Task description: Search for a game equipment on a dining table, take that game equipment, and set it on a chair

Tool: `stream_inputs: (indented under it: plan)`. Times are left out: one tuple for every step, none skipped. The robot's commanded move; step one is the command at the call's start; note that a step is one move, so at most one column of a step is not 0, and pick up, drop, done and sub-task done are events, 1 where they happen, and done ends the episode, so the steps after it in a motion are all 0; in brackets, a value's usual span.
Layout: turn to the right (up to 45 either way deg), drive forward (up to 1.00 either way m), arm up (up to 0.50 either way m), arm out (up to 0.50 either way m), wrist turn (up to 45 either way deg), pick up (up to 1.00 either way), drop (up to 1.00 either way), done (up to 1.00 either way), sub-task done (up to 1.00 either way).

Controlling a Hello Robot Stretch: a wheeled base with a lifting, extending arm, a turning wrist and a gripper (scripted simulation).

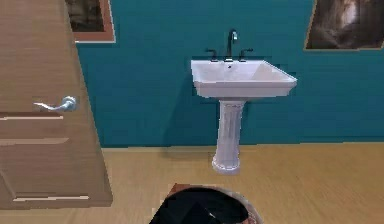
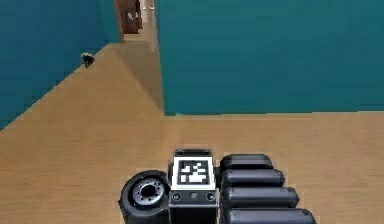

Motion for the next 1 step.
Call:
stream_inputs:
  plan:
    - [-45.0, 0.00, 0.00, 0.00, 0.0, 0.00, 0.00, 0.00, 0.00]
